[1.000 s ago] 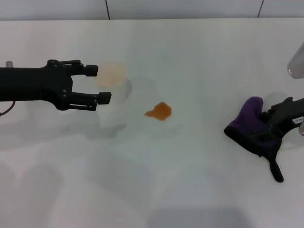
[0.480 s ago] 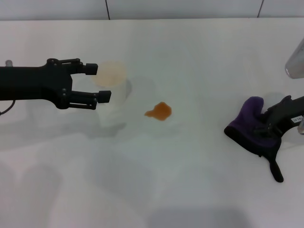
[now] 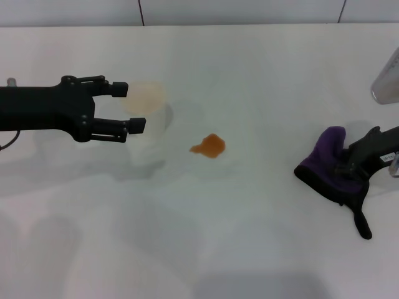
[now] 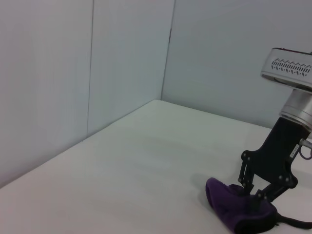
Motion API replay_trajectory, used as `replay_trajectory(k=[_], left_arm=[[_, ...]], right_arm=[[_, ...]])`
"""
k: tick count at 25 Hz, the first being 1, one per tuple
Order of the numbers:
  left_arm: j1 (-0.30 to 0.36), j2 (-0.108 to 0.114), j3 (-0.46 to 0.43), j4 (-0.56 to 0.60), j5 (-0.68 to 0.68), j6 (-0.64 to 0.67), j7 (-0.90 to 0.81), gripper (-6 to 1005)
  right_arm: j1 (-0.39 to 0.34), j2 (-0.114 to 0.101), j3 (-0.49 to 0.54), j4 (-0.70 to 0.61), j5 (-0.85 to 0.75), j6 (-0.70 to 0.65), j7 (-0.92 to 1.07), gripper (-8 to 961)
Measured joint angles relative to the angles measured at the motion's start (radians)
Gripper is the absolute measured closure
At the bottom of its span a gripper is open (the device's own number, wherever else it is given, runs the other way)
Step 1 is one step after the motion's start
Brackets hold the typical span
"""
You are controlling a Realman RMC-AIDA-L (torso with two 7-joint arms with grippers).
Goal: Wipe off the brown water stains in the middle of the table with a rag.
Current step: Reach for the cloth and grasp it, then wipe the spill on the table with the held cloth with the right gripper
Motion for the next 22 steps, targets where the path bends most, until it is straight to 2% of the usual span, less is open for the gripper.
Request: replay_trajectory(k=[14, 20, 22], left_arm=[[0.001, -0.002, 0.000, 0.000, -0.007, 0.004, -0.001, 123], [0.002, -0.002, 0.000, 0.000, -0.007, 0.006, 0.000, 123], [0.002, -0.002, -0.001, 0.000, -0.008, 0.006, 0.000, 123]], right_arm=[[0.004, 0.000, -0.003, 0.011, -0.001, -0.009, 0.000, 751], [0.002, 0.000, -0.005, 0.011, -0.002, -0.005, -0.002, 780], [0.003, 0.000, -0.007, 0.011, -0.002, -0.005, -0.003, 837]])
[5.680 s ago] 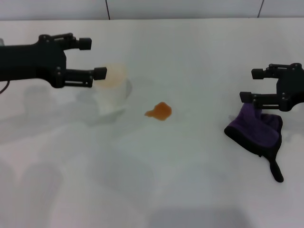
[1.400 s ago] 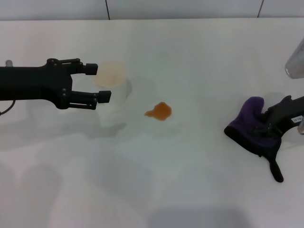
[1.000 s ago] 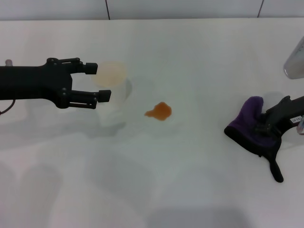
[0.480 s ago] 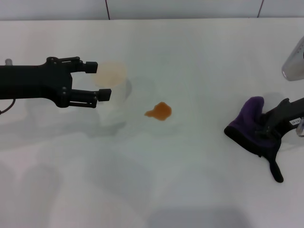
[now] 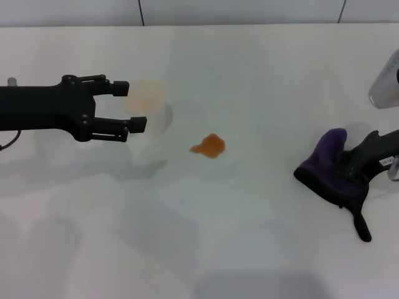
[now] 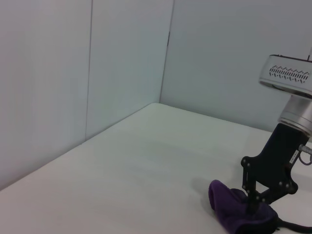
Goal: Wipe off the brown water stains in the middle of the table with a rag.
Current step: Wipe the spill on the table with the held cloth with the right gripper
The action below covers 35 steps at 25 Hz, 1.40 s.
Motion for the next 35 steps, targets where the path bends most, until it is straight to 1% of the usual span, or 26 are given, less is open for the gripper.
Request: replay_trajectory(k=[3, 8, 13, 17, 23, 30, 35], left_arm=[[0.000, 0.000, -0.001, 0.000, -0.002, 0.000, 0.000, 123], [0.000, 0.000, -0.001, 0.000, -0.017, 0.000, 0.000, 123], [0.000, 0.000, -0.001, 0.000, -0.025, 0.000, 0.000, 124], [0.000, 0.000, -0.001, 0.000, -0.026, -0.001, 0.002, 124], [0.000, 0.000, -0.001, 0.000, -0.026, -0.003, 0.012, 124], [0.000, 0.000, 0.000, 0.000, -0.025, -0.007, 0.014, 124], [-0.005, 0.000, 0.001, 0.000, -0.025, -0.009, 0.016, 124]], right_arm=[[0.001, 0.000, -0.009, -0.004, 0.002, 0.001, -0.001, 923], [0.016, 0.001, -0.038, -0.009, 0.013, 0.005, 0.001, 921], [0.062, 0.004, -0.105, -0.005, 0.026, 0.023, 0.028, 920], [0.120, 0.007, -0.163, 0.017, 0.028, 0.040, 0.068, 919], [0.236, 0.010, -0.243, 0.104, 0.043, 0.069, 0.120, 917], [0.325, 0.015, -0.300, 0.174, 0.077, 0.095, 0.144, 915], [0.382, 0.016, -0.341, 0.198, 0.100, 0.114, 0.172, 914]])
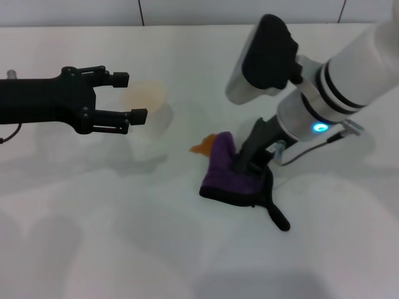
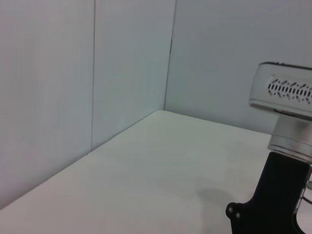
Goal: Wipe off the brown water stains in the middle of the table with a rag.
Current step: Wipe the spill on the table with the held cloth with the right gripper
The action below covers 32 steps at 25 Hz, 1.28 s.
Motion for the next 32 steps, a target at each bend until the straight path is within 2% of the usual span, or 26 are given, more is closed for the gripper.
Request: replay_trajectory(k=[8, 20, 24, 32], left_arm=[[-0.008, 0.001, 0.000, -0.001, 0.005, -0.011, 0.006, 125], [-0.005, 0.000, 0.000, 0.000, 0.008, -0.028, 0.009, 125], [-0.007, 0.000, 0.000, 0.000, 0.008, -0.029, 0.009, 125], [-0.003, 0.000, 0.000, 0.011, 0.004, -0.029, 0.008, 126]], right_arm=[[0.087, -0.001, -0.047, 0.024, 0.044, 0.027, 0.032, 912], [0.269, -0.001, -0.161, 0.208, 0.167, 0.100, 0.028, 908], [0.300, -0.001, -0.186, 0.240, 0.187, 0.127, 0.030, 907], [0.306, -0.001, -0.189, 0.282, 0.188, 0.155, 0.032, 905]])
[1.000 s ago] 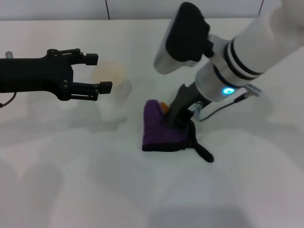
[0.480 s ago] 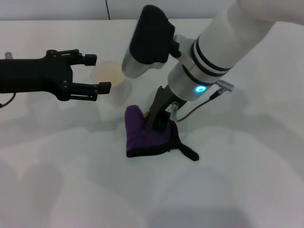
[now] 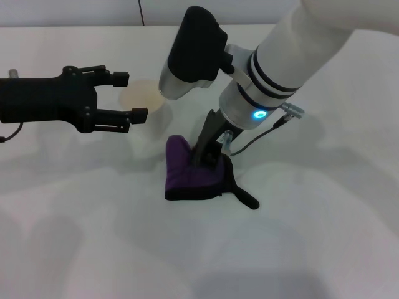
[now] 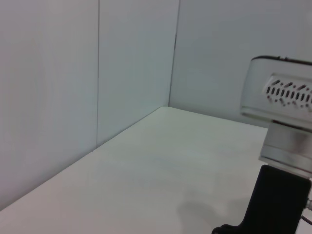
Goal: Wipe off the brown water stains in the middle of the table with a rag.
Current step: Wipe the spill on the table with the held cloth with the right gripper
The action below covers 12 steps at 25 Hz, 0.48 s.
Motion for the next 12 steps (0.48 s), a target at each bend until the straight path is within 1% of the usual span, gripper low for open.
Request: replay_trajectory(k=[12], left_arm=[[0.008, -0.003, 0.000, 0.000, 0.000, 0.001, 0.000, 126]], right_arm=[[-0.010, 0.000, -0.003, 0.019, -0.007, 0.042, 0.003, 902]])
